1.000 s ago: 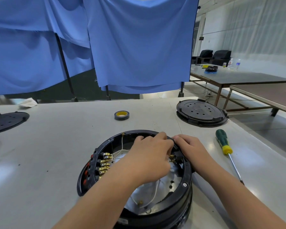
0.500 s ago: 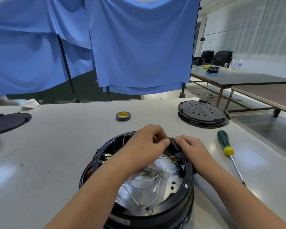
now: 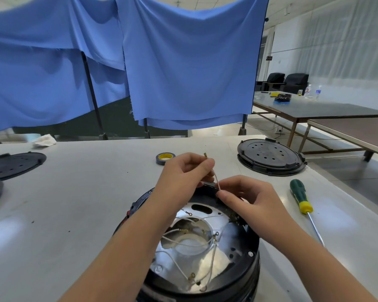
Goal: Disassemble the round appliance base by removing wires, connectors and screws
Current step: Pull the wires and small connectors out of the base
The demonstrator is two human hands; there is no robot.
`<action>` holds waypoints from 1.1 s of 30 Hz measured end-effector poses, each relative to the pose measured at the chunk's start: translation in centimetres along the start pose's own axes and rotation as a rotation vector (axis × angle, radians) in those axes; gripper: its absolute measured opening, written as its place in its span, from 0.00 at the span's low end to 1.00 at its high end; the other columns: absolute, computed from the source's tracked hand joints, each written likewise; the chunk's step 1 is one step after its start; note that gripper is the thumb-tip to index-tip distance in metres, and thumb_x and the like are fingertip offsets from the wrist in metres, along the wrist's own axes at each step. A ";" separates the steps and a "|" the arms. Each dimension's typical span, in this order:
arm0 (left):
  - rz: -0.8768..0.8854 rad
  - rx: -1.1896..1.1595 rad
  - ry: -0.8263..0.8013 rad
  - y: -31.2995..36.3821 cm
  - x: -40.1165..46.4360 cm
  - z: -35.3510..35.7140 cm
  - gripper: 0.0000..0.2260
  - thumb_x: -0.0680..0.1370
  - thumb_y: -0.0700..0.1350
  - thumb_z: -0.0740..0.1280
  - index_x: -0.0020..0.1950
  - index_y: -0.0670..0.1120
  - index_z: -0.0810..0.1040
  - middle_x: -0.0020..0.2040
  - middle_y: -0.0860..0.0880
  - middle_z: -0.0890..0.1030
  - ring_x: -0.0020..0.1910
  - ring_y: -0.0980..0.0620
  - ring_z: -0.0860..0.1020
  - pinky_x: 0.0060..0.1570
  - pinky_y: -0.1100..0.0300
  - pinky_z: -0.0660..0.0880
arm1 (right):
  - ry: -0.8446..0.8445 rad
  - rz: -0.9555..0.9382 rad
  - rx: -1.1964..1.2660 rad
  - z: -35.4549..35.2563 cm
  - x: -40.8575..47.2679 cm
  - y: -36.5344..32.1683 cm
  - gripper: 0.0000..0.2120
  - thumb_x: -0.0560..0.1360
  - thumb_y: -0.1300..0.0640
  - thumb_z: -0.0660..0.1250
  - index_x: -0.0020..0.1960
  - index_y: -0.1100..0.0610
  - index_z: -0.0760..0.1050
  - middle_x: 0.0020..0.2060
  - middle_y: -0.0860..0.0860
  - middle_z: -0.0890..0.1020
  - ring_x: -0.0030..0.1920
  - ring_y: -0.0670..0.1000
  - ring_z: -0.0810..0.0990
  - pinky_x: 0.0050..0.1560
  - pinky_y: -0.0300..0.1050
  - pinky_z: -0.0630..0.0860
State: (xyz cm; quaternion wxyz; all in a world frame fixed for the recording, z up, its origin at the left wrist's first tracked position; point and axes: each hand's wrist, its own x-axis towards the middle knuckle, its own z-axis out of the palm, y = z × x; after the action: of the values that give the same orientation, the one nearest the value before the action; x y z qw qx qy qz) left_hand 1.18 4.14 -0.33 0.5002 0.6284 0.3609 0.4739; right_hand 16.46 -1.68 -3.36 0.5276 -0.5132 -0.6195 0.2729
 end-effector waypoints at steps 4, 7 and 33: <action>0.013 0.103 0.018 -0.1 0.3 0.0 0.05 0.75 0.49 0.69 0.48 0.49 0.80 0.41 0.53 0.84 0.42 0.57 0.83 0.42 0.65 0.77 | 0.078 0.003 0.024 -0.2 0.0 -0.1 0.07 0.72 0.63 0.71 0.44 0.51 0.83 0.39 0.49 0.86 0.42 0.47 0.84 0.46 0.42 0.80; 0.038 0.409 -0.063 -0.4 0.4 -0.4 0.11 0.76 0.57 0.65 0.57 0.55 0.77 0.54 0.60 0.80 0.52 0.62 0.78 0.49 0.66 0.73 | 0.165 0.029 0.018 -1.1 0.8 0.1 0.07 0.72 0.63 0.72 0.42 0.51 0.83 0.37 0.48 0.86 0.39 0.43 0.84 0.38 0.31 0.76; -0.020 1.316 -0.357 -3.0 0.9 -2.3 0.29 0.78 0.60 0.58 0.76 0.57 0.53 0.78 0.52 0.54 0.77 0.50 0.50 0.72 0.37 0.47 | 0.217 0.196 -0.367 -2.0 4.8 7.2 0.09 0.74 0.61 0.66 0.42 0.48 0.81 0.44 0.45 0.83 0.47 0.44 0.80 0.48 0.40 0.71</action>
State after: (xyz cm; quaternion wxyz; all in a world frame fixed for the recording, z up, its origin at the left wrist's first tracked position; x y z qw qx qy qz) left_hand -0.68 6.36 -2.95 0.0700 0.8670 0.4917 0.0403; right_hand 21.22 4.68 -7.28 0.4599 -0.6847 -0.5454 0.1488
